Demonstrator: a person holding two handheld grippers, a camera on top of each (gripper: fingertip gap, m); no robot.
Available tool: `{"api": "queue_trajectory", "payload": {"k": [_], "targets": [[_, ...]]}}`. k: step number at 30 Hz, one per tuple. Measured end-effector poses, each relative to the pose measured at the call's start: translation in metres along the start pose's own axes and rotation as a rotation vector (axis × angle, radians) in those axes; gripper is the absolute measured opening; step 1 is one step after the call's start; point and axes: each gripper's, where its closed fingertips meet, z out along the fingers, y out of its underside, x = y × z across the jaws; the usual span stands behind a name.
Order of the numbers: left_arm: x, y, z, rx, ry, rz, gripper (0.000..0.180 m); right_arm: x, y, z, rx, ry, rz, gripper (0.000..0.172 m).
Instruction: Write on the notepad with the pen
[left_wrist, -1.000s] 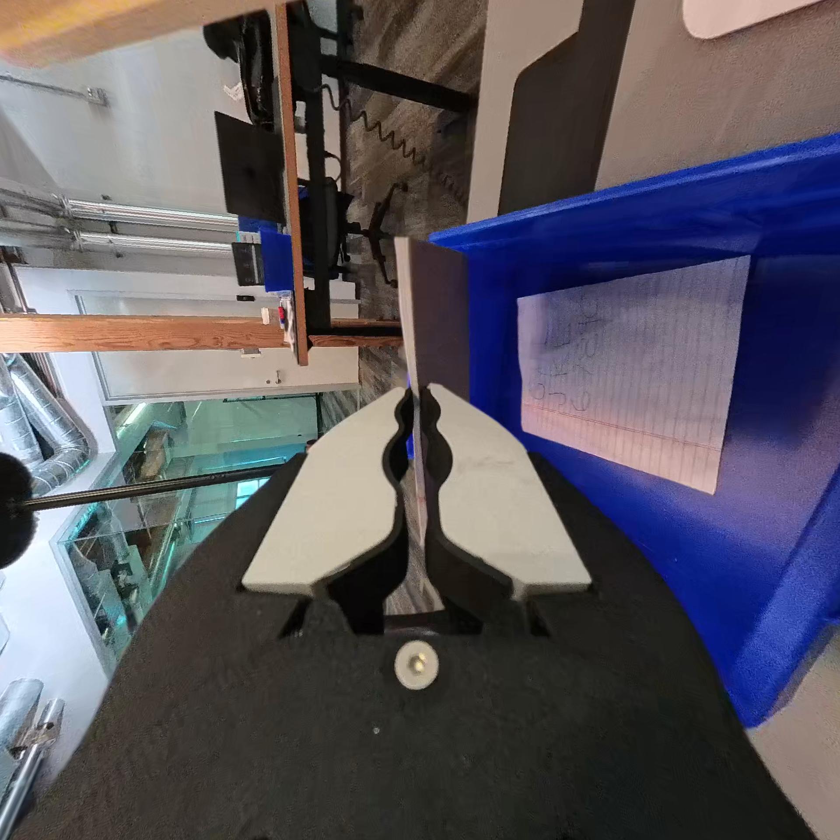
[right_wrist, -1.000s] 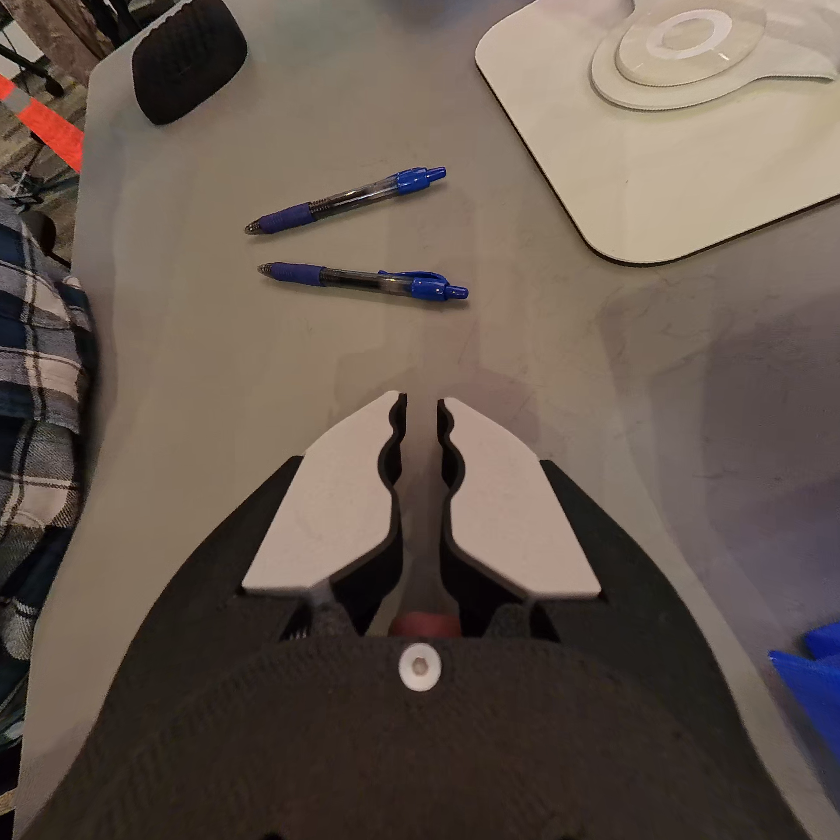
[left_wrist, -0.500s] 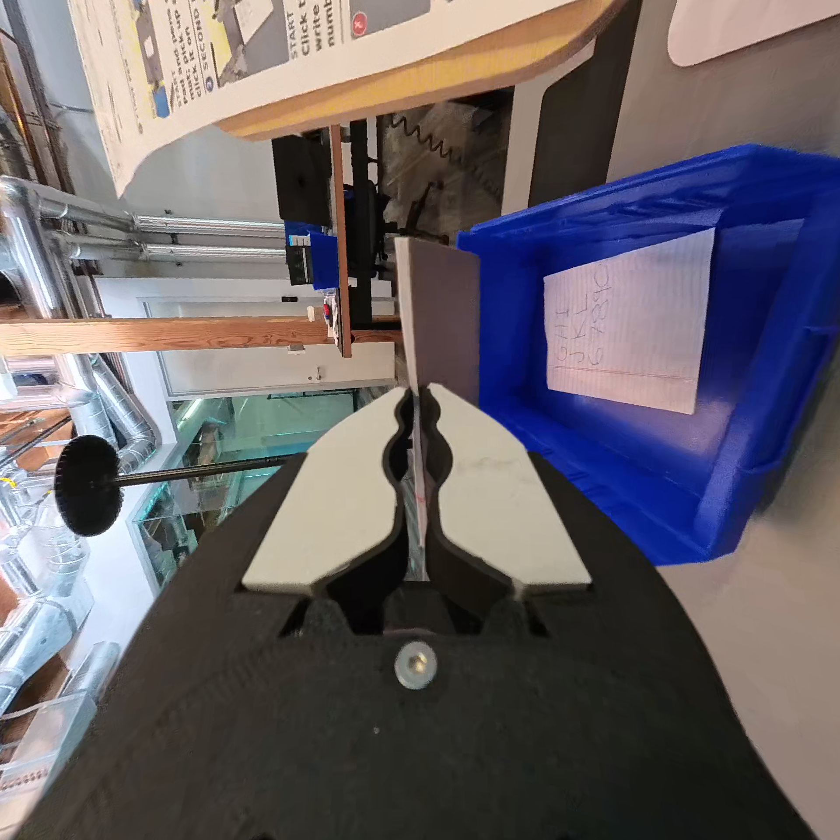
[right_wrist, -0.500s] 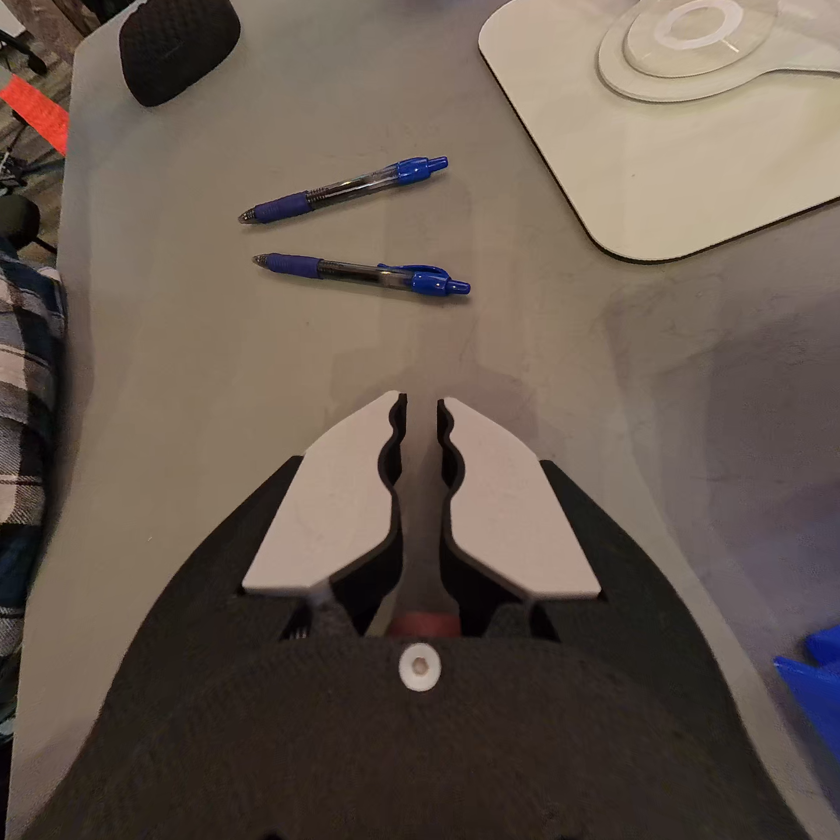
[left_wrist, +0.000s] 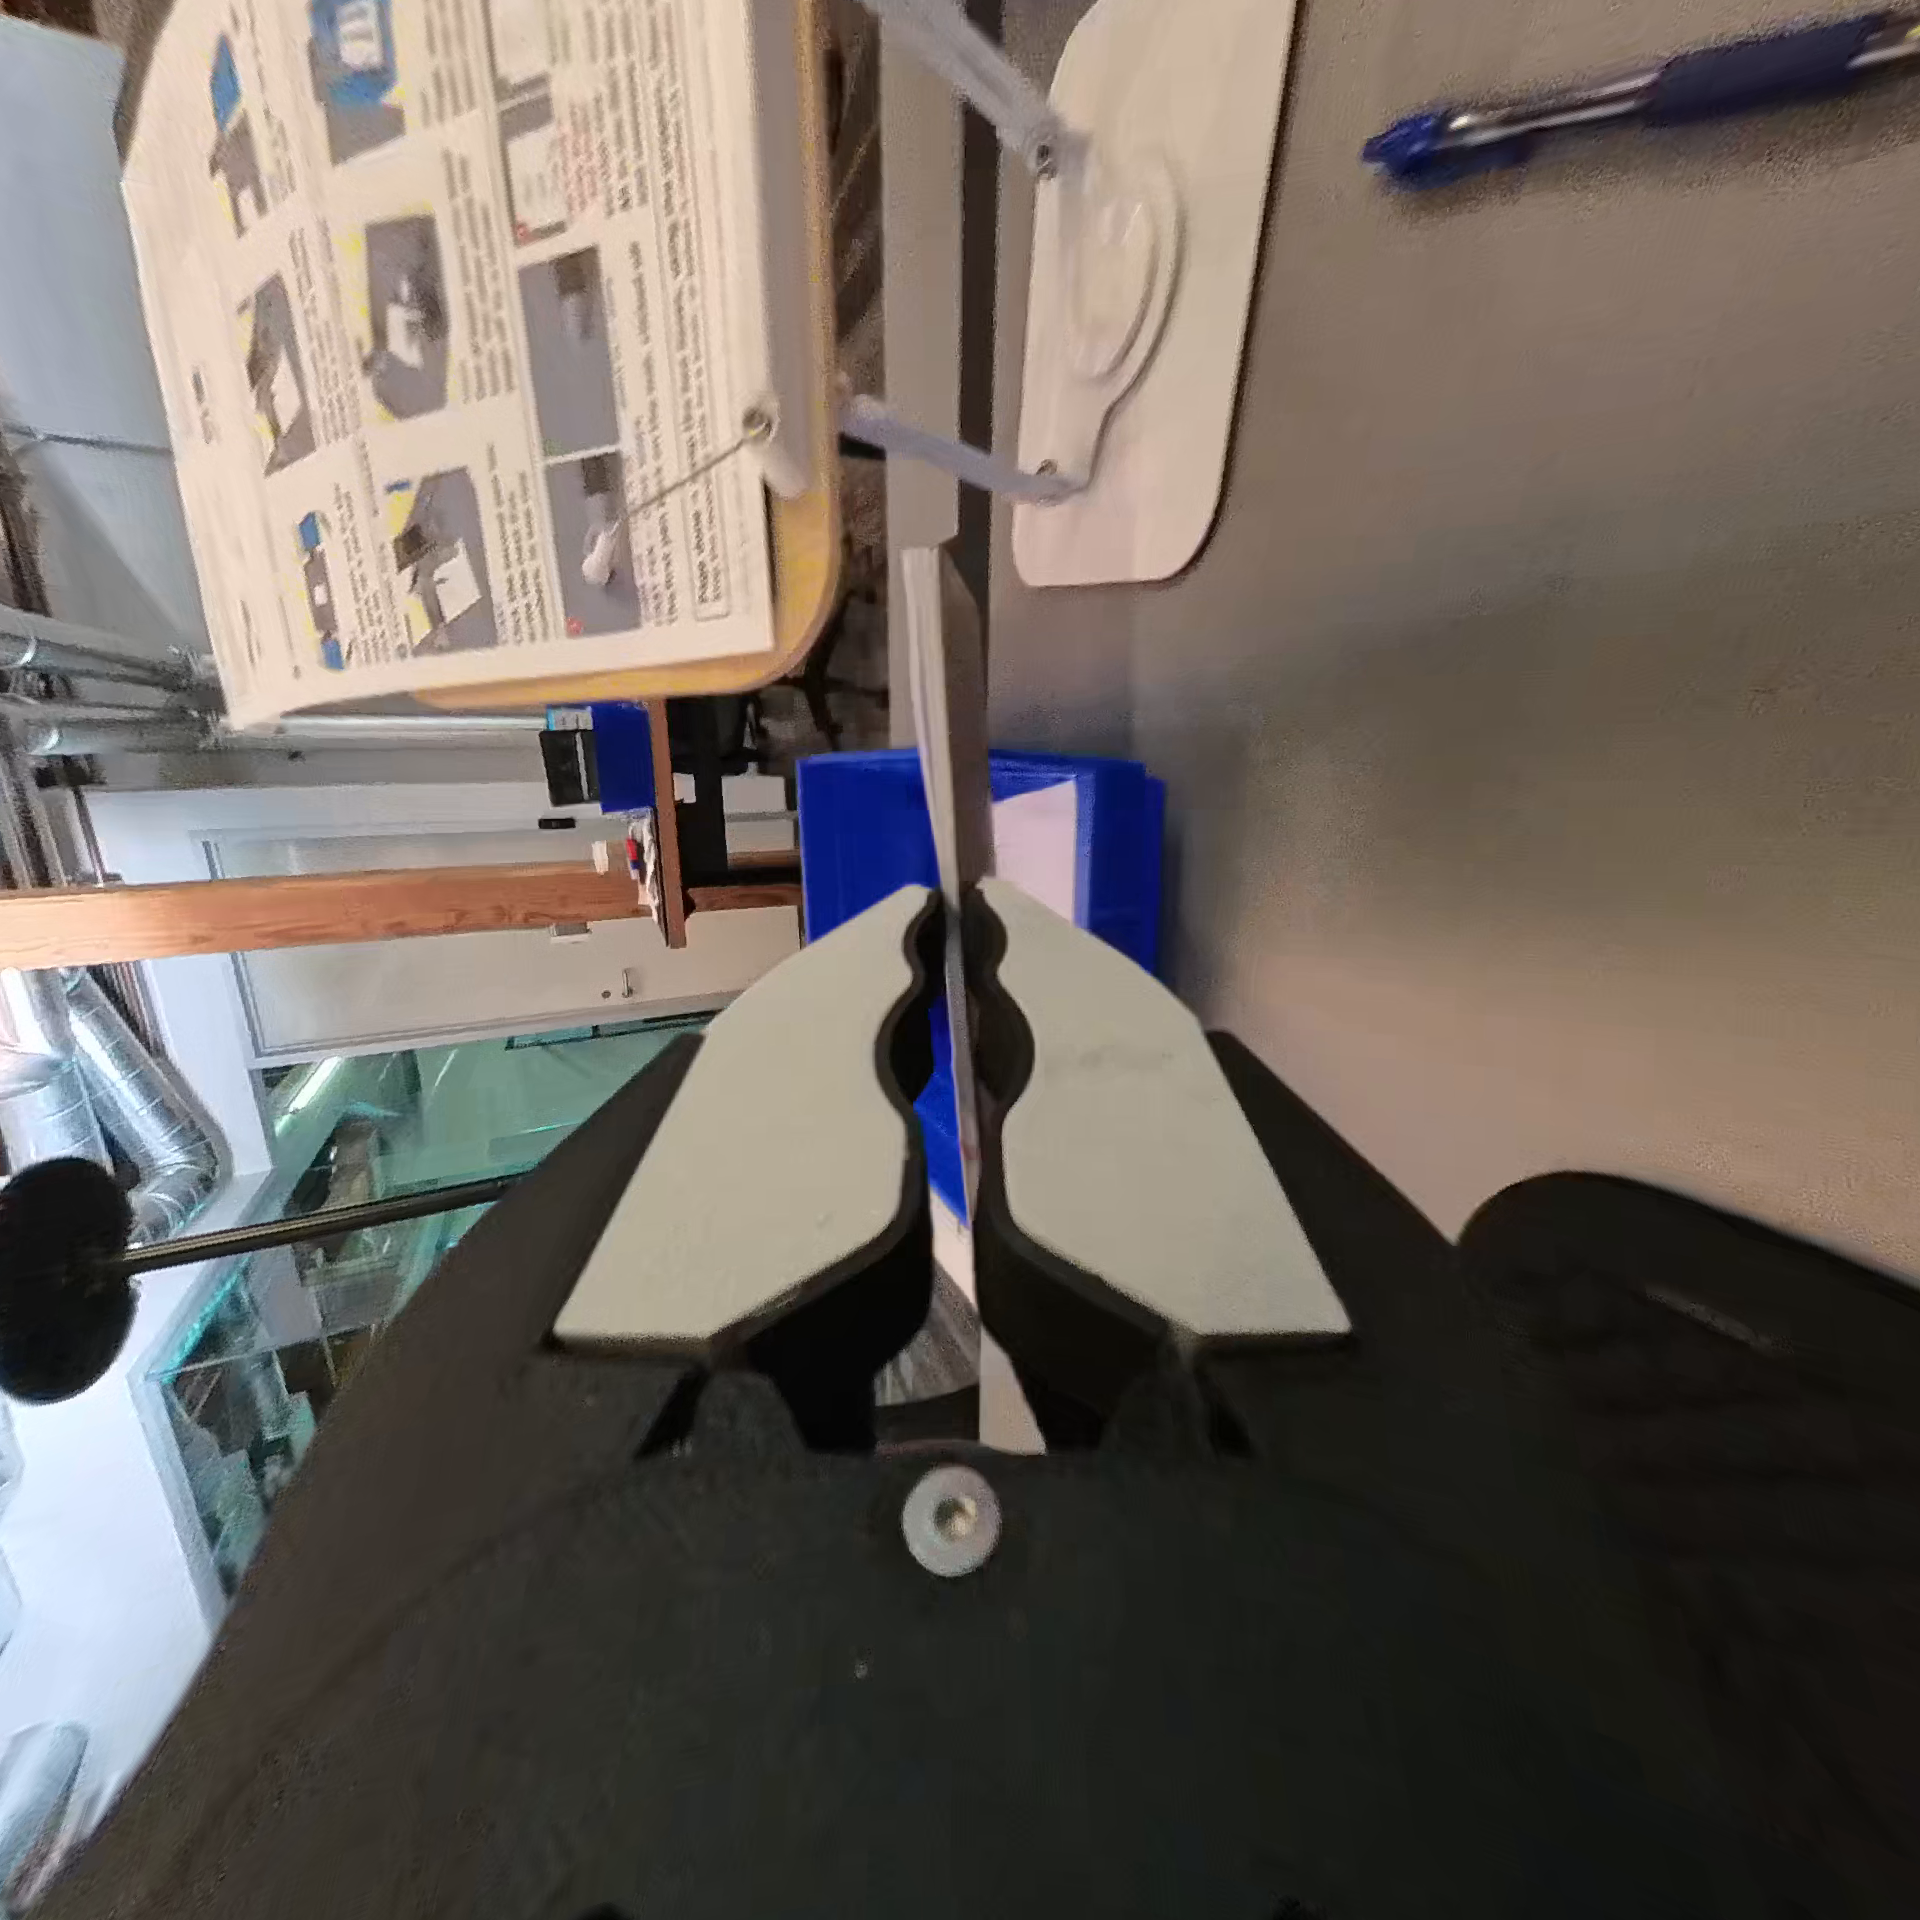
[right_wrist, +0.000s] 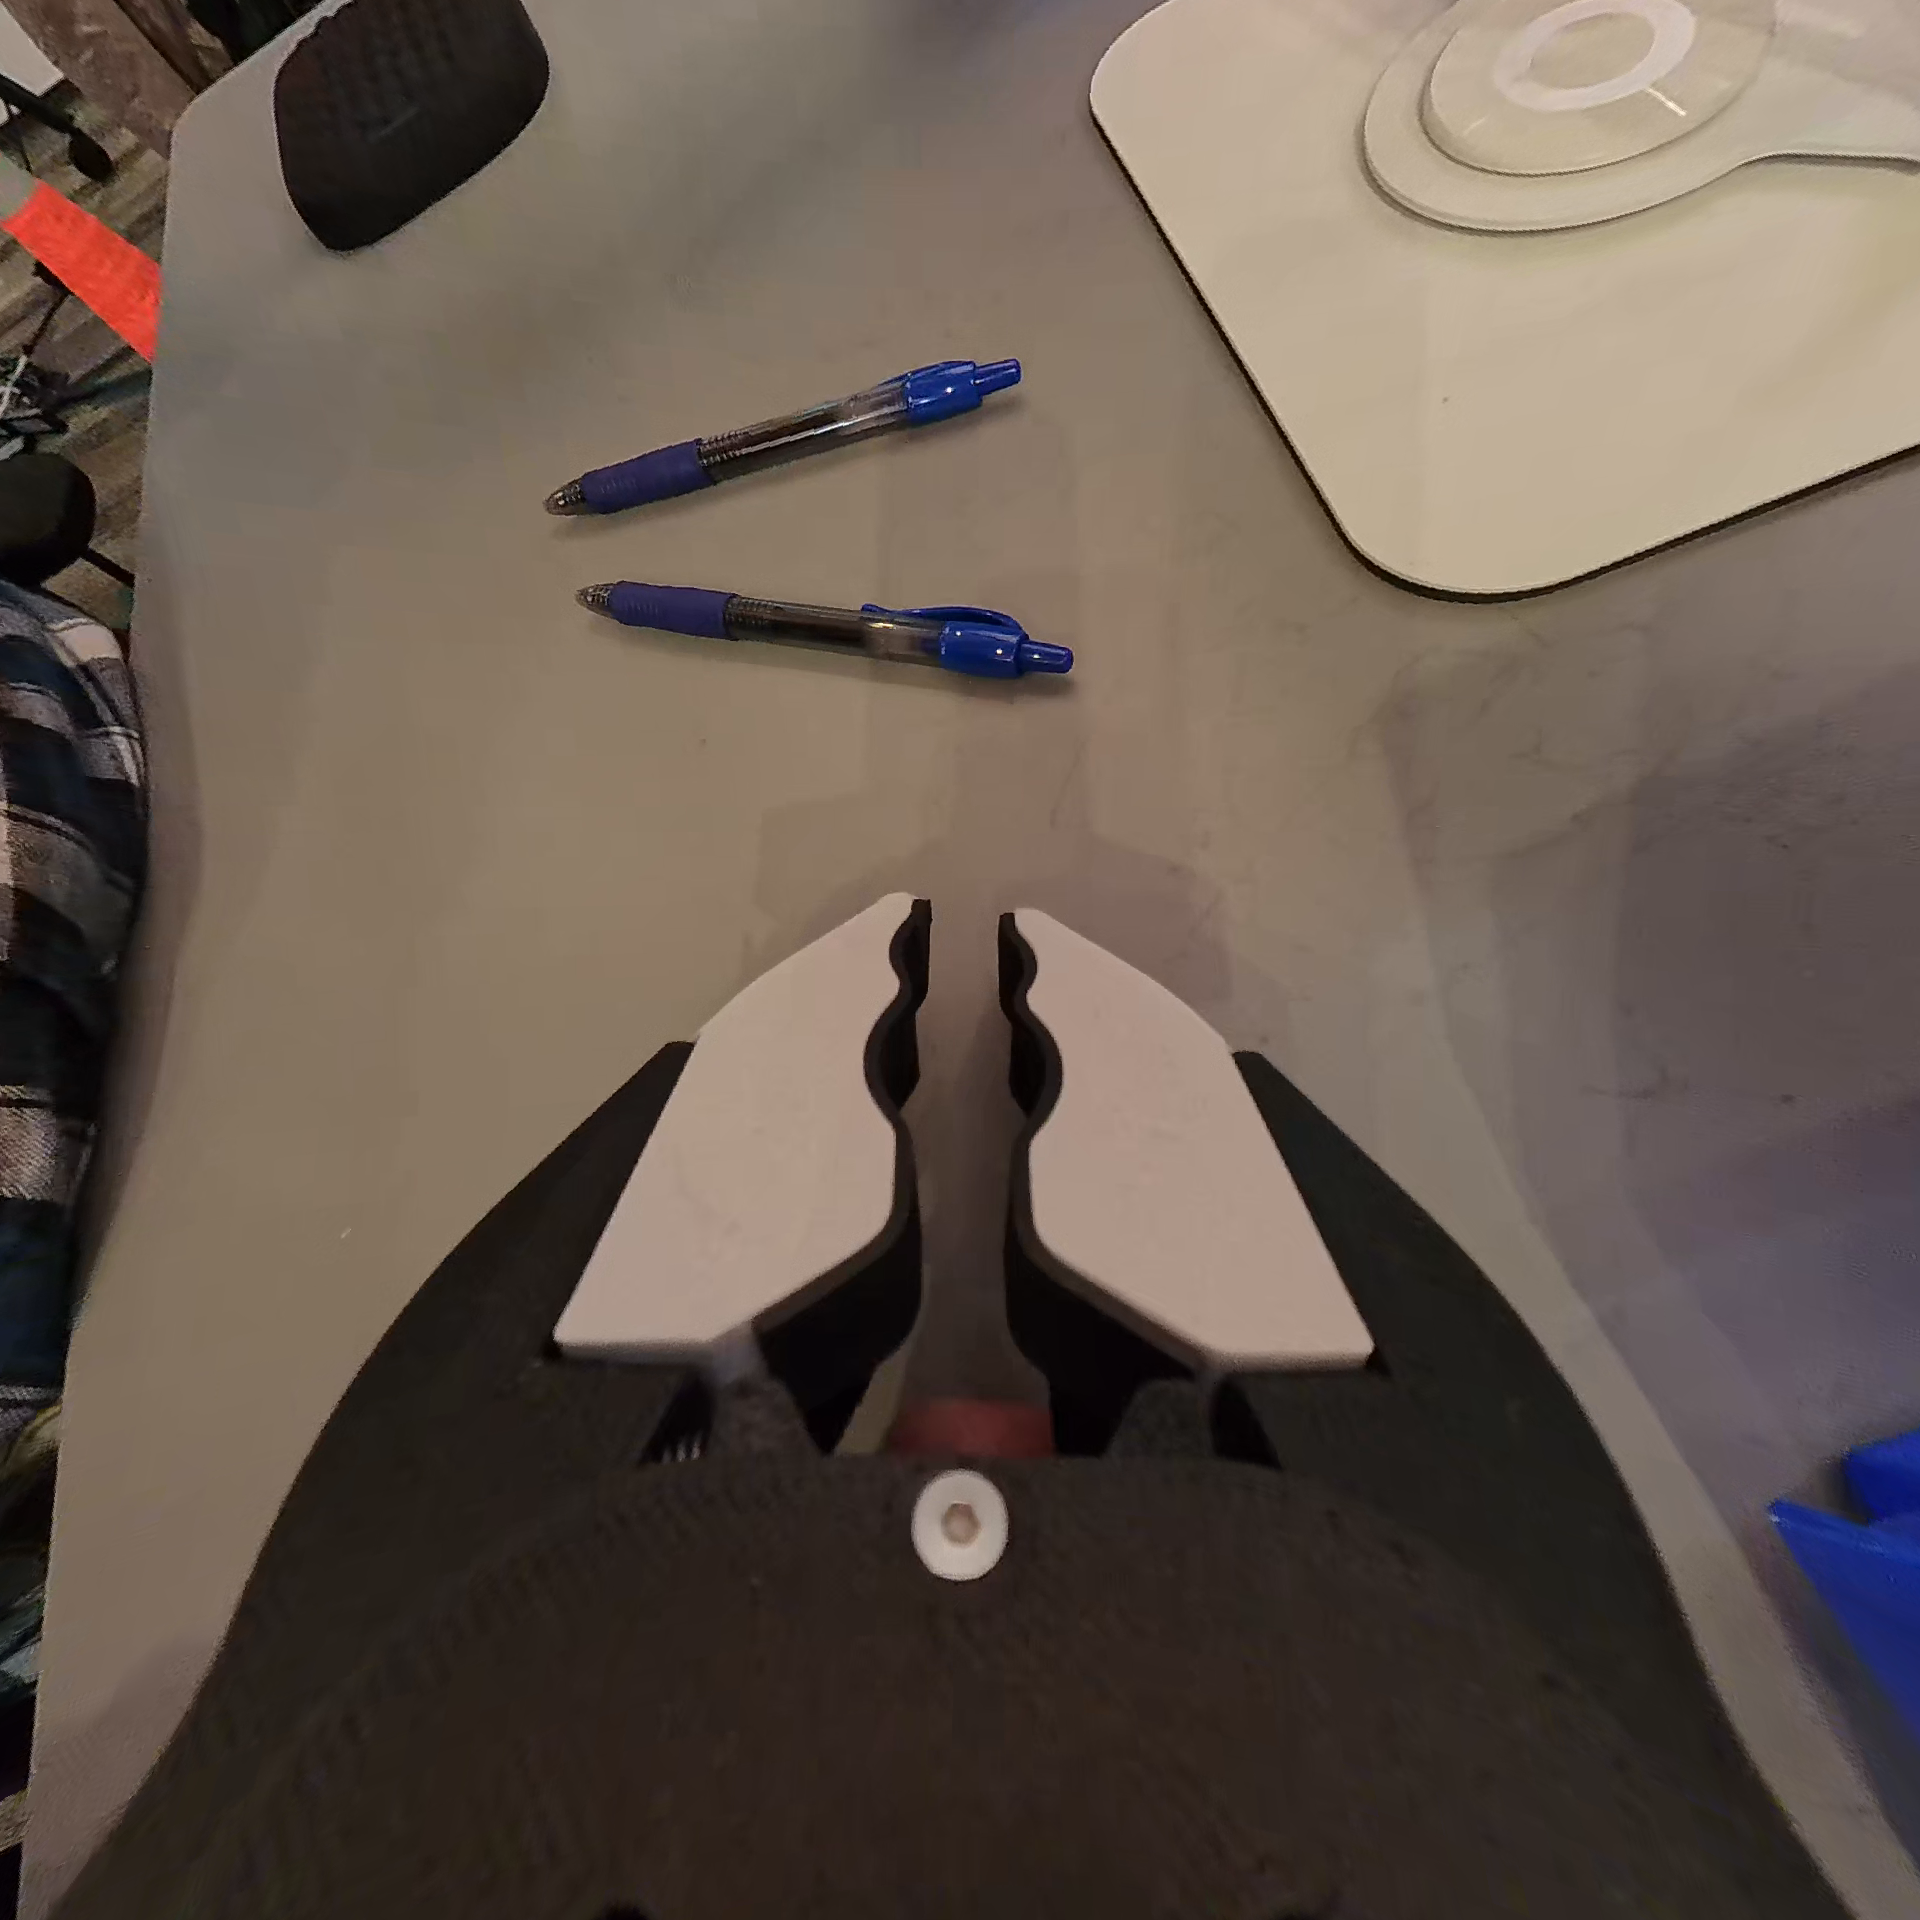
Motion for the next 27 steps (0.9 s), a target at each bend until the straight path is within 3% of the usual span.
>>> {"api": "queue_trajectory", "payload": {"k": [2,14,16,17,20,23,27], "targets": [[0.023,-0.014,-0.003,-0.003,0.006,0.054,0.002,0.0,0.0,0.0,-0.003,0.004,-0.003,0.012],[0.161,-0.06,0.025,0.144,0.321,-0.032,0.004,0.0,0.002,0.003,-0.019,0.028,-0.029,0.013],[0.176,-0.059,0.028,0.108,0.384,-0.031,0.012,0.0,0.001,0.002,-0.016,0.031,-0.025,0.013],[0.18,-0.059,0.027,0.12,0.419,-0.055,0.024,0.001,0.001,0.002,-0.014,0.033,-0.024,0.014],[0.176,-0.06,0.018,0.177,0.517,-0.199,0.061,0.0,-0.003,0.0,0.022,0.051,-0.001,0.019],[0.151,-0.064,0.011,0.255,0.545,-0.261,0.058,-0.016,-0.018,0.001,0.097,0.027,0.011,0.022],[0.127,-0.043,0.036,0.248,0.553,-0.227,0.046,-0.046,-0.026,0.023,0.023,0.041,-0.047,0.032]]}}
